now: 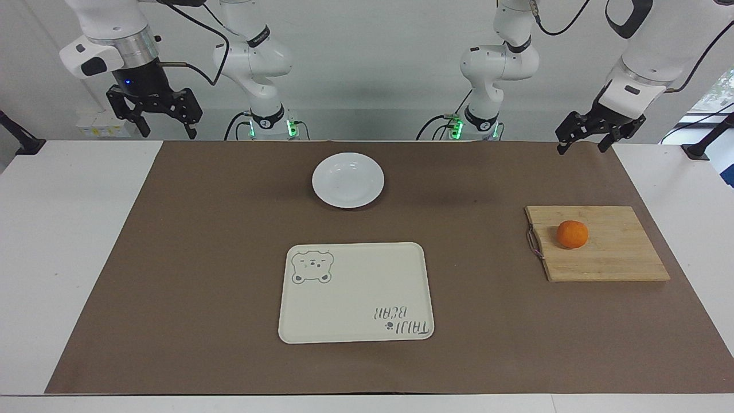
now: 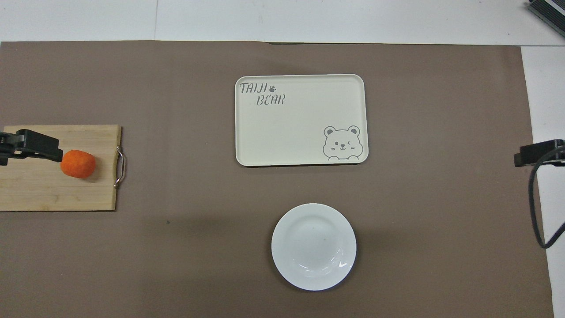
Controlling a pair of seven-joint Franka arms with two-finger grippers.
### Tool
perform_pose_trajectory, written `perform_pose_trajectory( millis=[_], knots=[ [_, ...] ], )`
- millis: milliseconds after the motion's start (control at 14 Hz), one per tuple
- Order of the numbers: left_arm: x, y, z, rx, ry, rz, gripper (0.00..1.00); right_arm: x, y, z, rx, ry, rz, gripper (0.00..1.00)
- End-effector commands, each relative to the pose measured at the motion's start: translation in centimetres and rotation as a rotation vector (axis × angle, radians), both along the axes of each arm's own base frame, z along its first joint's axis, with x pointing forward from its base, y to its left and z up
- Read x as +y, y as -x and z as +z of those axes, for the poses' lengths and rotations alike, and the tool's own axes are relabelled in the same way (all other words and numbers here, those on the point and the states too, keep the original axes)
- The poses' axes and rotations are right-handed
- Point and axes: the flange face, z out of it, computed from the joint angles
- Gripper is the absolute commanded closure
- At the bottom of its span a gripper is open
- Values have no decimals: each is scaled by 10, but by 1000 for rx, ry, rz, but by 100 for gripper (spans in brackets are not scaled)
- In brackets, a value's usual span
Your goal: Place orange and plate with both arms
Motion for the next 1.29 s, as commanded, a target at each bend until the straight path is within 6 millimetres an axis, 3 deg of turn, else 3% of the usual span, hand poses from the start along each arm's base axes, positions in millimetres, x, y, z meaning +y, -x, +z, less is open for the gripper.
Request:
perform_pose_trajectory(
  millis=[0, 1218],
  knots=[
    [-3, 10, 0, 15, 10, -13, 0, 1, 3, -1, 14, -1, -14, 0],
    [10, 7, -1, -1, 10, 11, 0, 1, 5, -3, 11, -2, -25, 0]
  ],
)
